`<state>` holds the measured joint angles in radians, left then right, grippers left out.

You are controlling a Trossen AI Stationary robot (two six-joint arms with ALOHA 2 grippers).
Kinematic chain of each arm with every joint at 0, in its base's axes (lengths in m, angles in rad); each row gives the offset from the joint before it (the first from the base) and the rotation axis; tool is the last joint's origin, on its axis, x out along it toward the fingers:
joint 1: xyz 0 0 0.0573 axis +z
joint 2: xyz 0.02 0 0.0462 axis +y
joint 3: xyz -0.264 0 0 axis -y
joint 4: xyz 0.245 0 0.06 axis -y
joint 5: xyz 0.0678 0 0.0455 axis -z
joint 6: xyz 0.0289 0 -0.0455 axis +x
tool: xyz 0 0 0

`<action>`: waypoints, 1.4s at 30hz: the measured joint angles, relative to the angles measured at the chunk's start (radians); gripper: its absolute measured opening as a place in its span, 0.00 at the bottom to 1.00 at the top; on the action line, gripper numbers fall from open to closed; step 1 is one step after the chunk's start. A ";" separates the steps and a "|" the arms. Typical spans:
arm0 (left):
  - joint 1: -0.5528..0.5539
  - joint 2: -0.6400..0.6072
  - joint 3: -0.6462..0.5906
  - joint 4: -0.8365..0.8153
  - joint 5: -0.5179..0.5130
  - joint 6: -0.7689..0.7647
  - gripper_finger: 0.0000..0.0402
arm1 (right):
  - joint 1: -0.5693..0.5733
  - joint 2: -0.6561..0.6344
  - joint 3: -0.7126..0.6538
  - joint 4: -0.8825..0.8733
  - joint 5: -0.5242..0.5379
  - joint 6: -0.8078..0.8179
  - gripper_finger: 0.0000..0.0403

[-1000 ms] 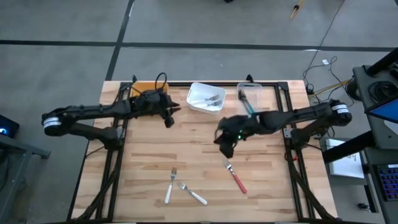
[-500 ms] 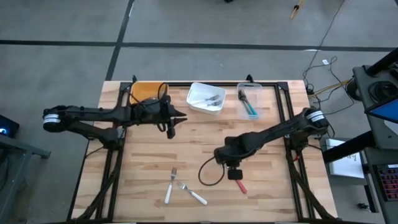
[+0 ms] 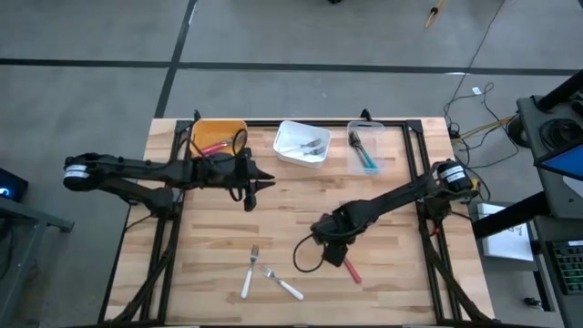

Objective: Sort silverware by color (type)
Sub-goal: Put the pink fork into the yellow bin

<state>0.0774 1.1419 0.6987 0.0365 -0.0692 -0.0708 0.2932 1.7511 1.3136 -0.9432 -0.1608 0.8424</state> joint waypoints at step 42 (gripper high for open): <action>-0.191 0.002 -0.001 0.023 -0.089 -0.107 0.15 | 0.107 0.215 -0.009 0.100 0.123 0.107 0.05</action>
<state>-0.1140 1.1435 0.6975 0.0599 -0.1585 -0.1774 0.3999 1.9660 1.3041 -0.8427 -0.0383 0.9498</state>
